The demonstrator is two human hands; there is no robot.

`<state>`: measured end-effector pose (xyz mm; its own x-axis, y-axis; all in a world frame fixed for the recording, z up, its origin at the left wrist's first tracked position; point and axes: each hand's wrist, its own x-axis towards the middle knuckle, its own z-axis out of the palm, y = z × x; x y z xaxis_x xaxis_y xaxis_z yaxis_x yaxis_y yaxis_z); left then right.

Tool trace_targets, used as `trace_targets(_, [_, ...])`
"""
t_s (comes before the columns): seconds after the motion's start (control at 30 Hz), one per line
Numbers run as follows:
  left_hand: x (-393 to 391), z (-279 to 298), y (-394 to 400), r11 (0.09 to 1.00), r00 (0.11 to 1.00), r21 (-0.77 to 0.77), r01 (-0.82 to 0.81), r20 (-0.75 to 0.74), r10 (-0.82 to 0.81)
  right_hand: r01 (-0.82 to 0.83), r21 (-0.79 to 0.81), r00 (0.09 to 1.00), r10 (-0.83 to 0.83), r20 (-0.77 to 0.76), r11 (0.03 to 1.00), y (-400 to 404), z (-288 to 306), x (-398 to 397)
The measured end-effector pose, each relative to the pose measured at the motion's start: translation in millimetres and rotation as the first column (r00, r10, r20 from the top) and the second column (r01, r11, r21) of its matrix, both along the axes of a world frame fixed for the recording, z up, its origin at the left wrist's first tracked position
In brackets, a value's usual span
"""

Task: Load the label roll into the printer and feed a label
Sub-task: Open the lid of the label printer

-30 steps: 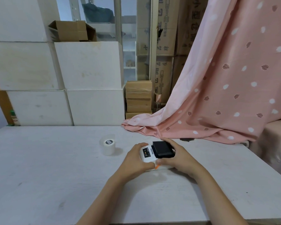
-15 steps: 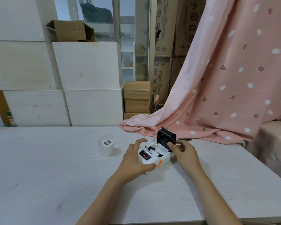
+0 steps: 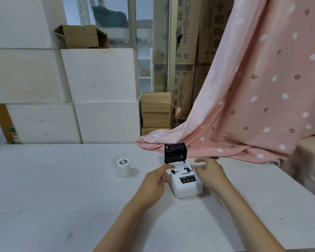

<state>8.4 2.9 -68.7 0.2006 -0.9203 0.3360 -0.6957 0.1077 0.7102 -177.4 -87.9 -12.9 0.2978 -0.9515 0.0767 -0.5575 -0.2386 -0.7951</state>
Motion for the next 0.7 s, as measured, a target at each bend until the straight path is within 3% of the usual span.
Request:
trace_targets(0.1, [3.8,-7.2,-9.0,1.0,0.99,-0.022,0.011,0.142,-0.008,-0.166,-0.212,0.976,0.13,-0.172,0.963,-9.3,14.4,1.4])
trace_targets(0.17, [4.2,-7.5,-12.0,0.999,0.986,-0.024,0.023,0.165,-0.019,-0.333,-0.256,0.909,0.236,-0.345,0.908,-12.4,27.2,10.1])
trace_targets(0.33, [4.8,-7.6,-12.8,0.999,0.986,-0.02,0.026,0.166,-0.022,-0.56,-0.058,0.625,0.376,-0.684,0.826,-20.5,43.3,41.1])
trace_targets(0.53, [5.5,-7.5,-14.7,0.999,0.985,-0.014,0.039,0.171,-0.036,-0.549,0.025,0.455,0.324,-0.83,0.836,-22.0,47.8,68.4])
trace_targets(0.7, [4.6,-4.3,-11.9,0.998,0.991,-0.031,0.046,0.13,-0.042,-0.551,0.067,0.454,0.367,-0.812,0.832,-24.2,47.7,67.9])
